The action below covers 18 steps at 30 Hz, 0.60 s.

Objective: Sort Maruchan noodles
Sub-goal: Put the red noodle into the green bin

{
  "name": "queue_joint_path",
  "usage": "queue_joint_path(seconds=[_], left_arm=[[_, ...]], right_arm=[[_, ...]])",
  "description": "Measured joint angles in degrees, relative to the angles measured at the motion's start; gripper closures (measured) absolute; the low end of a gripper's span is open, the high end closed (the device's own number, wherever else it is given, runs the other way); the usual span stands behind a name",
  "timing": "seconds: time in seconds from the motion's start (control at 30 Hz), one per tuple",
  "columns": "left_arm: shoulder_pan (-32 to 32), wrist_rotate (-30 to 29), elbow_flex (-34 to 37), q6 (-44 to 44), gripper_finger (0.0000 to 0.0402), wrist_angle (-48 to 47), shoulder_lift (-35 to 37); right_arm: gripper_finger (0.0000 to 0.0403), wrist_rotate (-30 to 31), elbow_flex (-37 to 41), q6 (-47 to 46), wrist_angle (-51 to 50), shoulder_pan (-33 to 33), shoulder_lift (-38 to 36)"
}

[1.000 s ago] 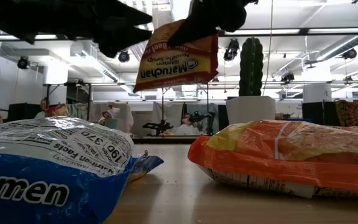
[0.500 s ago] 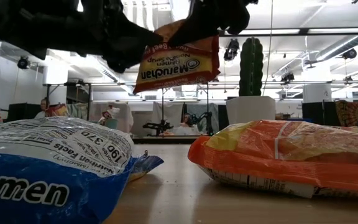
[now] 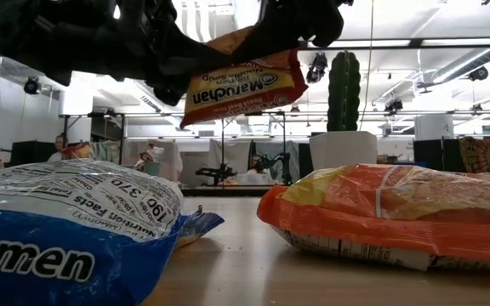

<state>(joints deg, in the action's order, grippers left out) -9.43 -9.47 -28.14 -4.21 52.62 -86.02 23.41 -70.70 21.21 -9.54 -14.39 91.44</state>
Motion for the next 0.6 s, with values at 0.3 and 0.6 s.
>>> queue_joint_path(seconds=[0.3, 0.6], left_arm=[[0.0, 0.1, 0.0, 0.0, 0.0350, 0.0, 0.0], [0.0, 0.2, 0.0, 0.0, 0.0364, -0.1, 0.0]], right_arm=[[0.0390, 0.2, 0.0, -1.4, 0.0, 0.0, 0.0], [0.0338, 0.3, 0.0, -3.8, 0.3, 0.1, 0.0]])
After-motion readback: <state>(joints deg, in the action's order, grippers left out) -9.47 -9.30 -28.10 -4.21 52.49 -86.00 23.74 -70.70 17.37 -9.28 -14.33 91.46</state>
